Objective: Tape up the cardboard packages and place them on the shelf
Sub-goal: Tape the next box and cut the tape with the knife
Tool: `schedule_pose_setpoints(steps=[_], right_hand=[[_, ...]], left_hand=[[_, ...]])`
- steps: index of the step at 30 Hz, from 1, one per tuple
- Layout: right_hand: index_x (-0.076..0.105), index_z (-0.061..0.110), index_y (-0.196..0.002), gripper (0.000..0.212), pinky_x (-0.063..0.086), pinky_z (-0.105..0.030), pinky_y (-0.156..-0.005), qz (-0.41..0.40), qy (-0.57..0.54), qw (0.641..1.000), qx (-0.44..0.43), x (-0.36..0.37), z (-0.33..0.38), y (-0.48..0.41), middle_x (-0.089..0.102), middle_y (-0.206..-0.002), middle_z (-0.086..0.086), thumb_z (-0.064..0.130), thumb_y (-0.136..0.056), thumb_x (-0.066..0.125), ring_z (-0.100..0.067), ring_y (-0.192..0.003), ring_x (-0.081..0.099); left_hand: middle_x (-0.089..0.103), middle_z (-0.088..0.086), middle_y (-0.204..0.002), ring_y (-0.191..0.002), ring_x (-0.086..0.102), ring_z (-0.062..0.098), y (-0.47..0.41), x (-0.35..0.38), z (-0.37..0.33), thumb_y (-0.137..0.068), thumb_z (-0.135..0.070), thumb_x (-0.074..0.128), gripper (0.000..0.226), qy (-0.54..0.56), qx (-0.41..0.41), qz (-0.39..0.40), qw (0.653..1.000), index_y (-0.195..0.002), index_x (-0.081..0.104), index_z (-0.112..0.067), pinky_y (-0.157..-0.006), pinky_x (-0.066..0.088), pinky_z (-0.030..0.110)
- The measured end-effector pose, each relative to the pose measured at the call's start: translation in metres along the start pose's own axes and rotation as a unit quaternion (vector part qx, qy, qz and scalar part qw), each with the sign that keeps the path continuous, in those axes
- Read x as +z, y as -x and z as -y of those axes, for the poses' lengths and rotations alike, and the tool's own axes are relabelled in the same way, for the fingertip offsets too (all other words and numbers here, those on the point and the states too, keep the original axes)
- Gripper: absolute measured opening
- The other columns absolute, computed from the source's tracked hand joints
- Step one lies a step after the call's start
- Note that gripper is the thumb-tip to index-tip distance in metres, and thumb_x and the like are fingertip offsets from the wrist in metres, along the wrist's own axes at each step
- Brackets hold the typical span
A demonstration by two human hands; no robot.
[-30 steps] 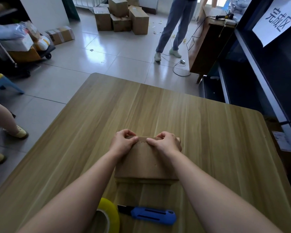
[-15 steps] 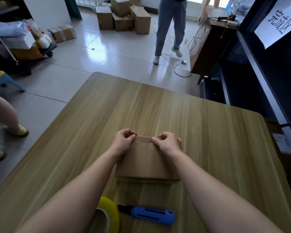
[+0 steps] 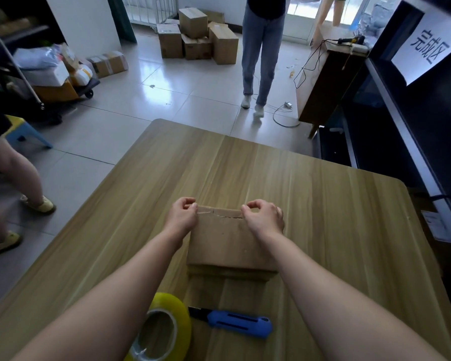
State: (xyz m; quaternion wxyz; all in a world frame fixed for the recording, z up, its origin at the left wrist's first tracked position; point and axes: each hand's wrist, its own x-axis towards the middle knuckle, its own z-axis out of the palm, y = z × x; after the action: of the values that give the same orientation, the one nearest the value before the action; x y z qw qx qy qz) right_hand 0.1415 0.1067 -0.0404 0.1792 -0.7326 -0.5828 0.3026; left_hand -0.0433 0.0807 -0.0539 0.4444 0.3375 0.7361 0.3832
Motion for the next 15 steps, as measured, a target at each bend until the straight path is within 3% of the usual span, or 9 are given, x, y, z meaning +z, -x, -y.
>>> schedule_pose_setpoints(steps=[12, 15], right_hand=[[0.069, 0.024, -0.107, 0.023, 0.049, -0.041, -0.097, 0.053, -0.005, 0.996, -0.074, 0.004, 0.017, 0.051, 0.066, -0.112, 0.0, 0.038, -0.094, 0.058, -0.023, -0.113, 0.054], [0.068, 0.024, -0.109, 0.022, 0.05, -0.042, -0.096, 0.081, -0.011, 0.991, -0.102, 0.012, 0.022, 0.066, 0.066, -0.112, 0.001, 0.038, -0.094, 0.058, -0.021, -0.114, 0.054]], left_hand=[[0.058, 0.009, -0.098, -0.091, 0.051, 0.018, 0.059, -0.033, 0.014, -0.098, -0.014, 0.052, 0.014, 0.021, 0.017, -0.05, 0.998, -0.106, 0.062, -0.008, -0.069, 0.041, 0.025], [0.058, 0.01, -0.101, -0.093, 0.052, 0.02, 0.071, -0.047, 0.029, -0.098, -0.016, 0.052, 0.022, 0.002, 0.007, -0.052, 0.999, -0.112, 0.063, -0.003, -0.076, 0.04, 0.025]])
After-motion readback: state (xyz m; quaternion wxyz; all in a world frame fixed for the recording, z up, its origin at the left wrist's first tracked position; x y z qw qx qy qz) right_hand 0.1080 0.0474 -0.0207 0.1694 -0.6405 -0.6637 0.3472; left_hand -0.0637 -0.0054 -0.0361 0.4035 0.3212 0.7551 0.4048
